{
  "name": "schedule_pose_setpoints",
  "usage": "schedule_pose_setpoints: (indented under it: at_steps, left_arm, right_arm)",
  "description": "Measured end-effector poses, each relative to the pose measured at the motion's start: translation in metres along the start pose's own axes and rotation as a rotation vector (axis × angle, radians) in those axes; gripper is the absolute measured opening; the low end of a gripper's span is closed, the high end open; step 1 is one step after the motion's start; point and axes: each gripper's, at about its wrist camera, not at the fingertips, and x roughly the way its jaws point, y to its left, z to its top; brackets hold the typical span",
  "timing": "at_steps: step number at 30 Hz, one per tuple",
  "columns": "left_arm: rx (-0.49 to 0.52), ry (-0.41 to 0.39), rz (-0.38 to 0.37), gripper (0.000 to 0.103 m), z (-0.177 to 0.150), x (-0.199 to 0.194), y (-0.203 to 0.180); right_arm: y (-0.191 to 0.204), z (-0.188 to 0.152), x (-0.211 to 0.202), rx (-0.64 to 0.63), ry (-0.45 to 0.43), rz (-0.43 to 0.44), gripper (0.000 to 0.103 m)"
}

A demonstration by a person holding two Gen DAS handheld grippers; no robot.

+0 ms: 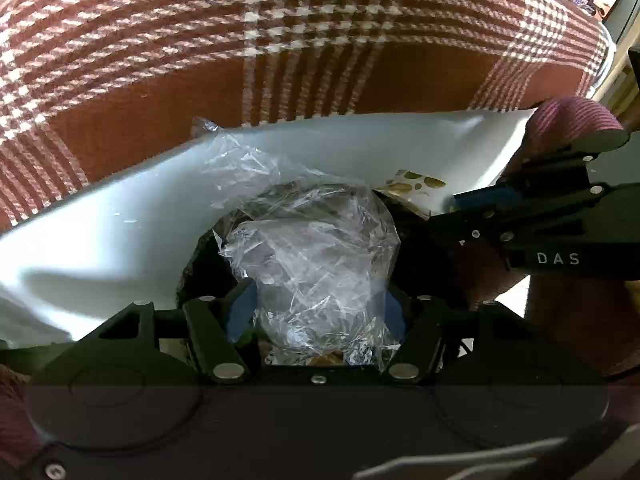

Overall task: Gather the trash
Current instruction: 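Lower the plastic bag and clear cup into the trash bag and open both tools, then bring both open tools back up over the table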

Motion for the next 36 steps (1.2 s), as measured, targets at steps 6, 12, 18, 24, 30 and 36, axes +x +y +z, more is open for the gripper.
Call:
schedule_pose_setpoints:
  at_steps: [6,12,18,24,30,36]
  left_arm:
    - [-0.013,0.006,0.038,0.068,0.005,0.009,-0.002]
    - [0.018,-0.046,0.096,0.088,0.009,0.007,-0.002]
    - [0.002,-0.062,0.094,0.090,0.013,-0.005,0.001]
    - [0.004,-0.137,0.082,0.090,0.018,-0.042,0.004]
    - [0.011,-0.294,0.019,0.092,0.049,-0.099,0.006]
    - [0.046,-0.425,0.059,0.096,0.112,-0.130,0.014]
  right_arm:
    - [-0.001,0.005,0.007,-0.002,0.002,0.002,0.029]
    - [-0.005,0.007,0.009,0.014,-0.006,0.020,0.058]
    - [-0.006,0.008,0.006,0.025,-0.018,0.025,0.064]
    - [-0.008,0.017,-0.017,0.030,-0.089,0.071,0.066]
    - [-0.012,0.047,-0.067,0.001,-0.239,0.148,0.069]
    - [-0.024,0.092,-0.104,-0.041,-0.391,0.108,0.075]
